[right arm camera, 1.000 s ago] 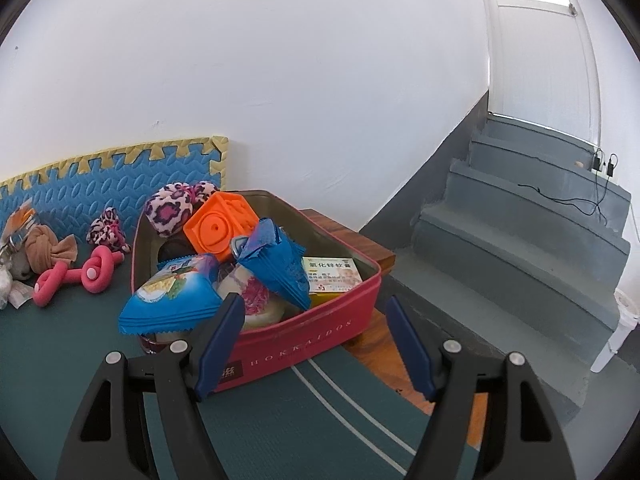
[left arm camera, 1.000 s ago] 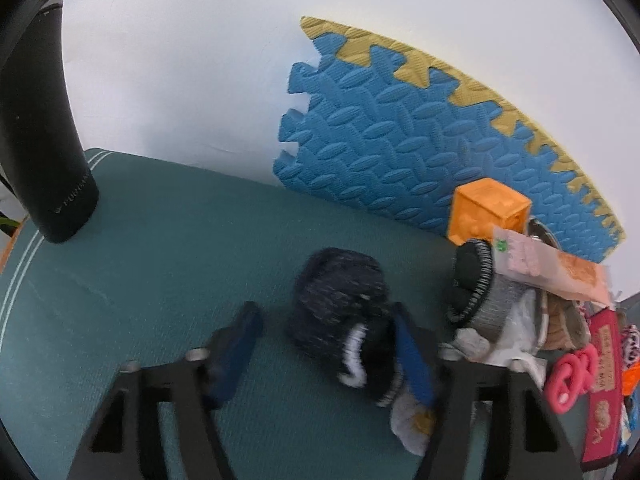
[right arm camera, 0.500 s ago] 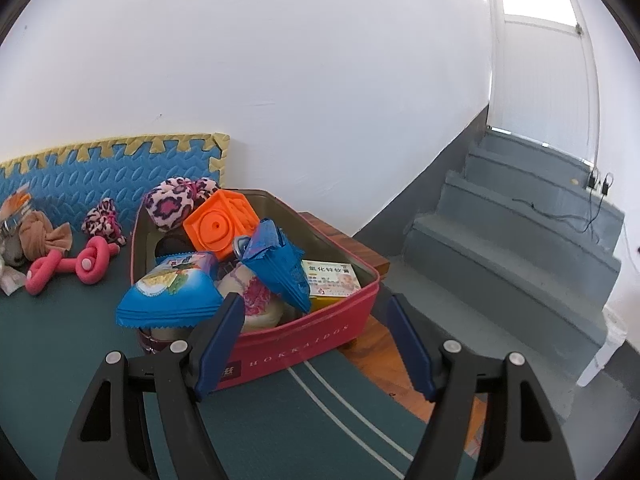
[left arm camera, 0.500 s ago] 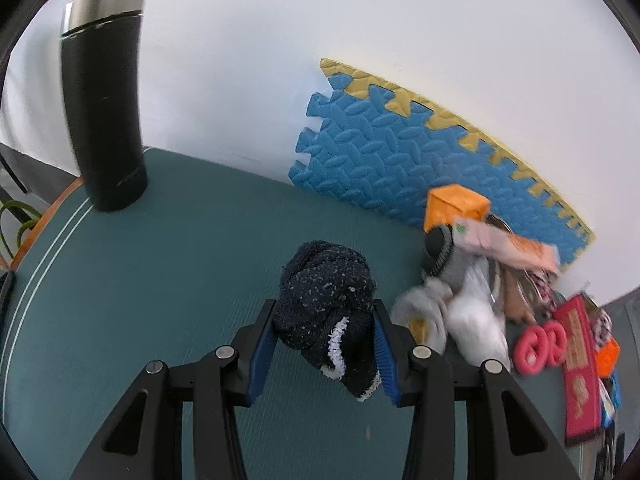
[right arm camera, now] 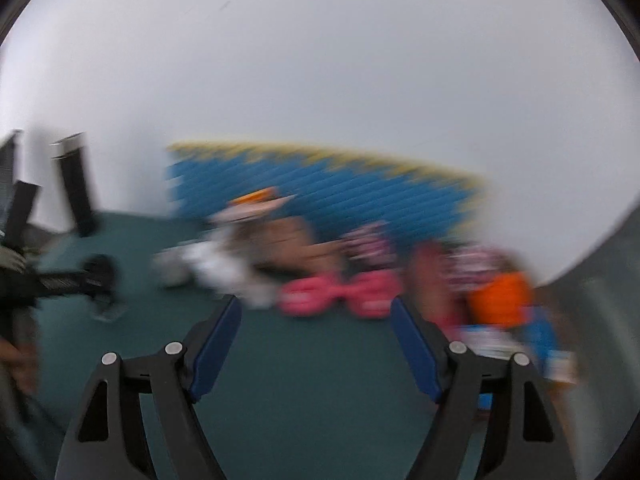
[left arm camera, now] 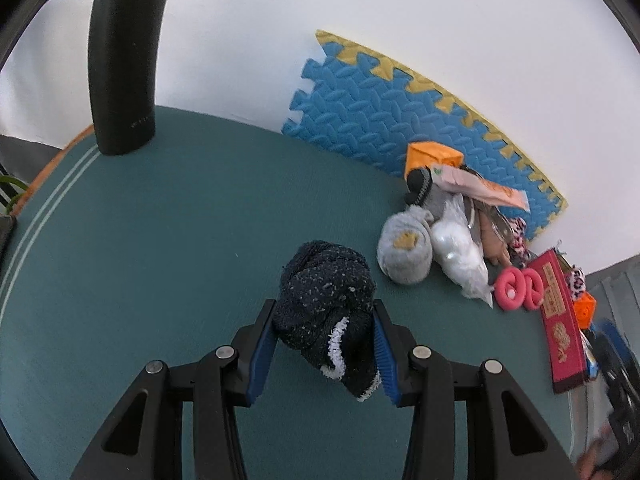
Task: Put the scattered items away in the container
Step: 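Grasp the white plastic bag with the right tool while the left tool holds the navy sock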
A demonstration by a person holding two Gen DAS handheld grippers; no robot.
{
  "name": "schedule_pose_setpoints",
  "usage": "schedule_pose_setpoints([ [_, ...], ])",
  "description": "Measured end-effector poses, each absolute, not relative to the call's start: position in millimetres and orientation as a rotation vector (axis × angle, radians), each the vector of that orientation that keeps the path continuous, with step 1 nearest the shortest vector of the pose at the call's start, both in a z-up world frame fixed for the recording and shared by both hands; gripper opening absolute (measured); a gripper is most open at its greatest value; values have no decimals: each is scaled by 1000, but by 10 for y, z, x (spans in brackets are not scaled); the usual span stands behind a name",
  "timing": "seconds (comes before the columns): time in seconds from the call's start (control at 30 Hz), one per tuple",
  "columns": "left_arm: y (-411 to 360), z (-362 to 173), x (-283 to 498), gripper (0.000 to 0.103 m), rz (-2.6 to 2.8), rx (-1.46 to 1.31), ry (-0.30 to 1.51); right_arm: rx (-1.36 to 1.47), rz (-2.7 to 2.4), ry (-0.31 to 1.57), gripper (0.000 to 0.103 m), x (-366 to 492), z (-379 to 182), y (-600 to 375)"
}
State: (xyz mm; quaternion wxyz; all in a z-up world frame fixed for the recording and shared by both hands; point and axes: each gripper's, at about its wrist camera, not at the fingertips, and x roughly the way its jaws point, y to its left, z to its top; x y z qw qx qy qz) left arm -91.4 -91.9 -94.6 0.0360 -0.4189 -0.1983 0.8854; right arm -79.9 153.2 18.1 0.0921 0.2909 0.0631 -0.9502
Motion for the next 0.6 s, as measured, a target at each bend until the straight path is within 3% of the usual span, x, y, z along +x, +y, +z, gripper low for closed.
schedule_pose_setpoints([
  [0.47,-977,-962,-905,46,2682,-1287,-623,1179,-2478,328,80,-1980,-461,842],
  [0.53,-980,-967,-908,46,2678,-1290,-624,1179,-2482,317,75,-1998,-464,844],
  [0.6,-972,-970,-912,46,2676,-1293,-624,1180,-2485,306,58,-2016,-467,845],
])
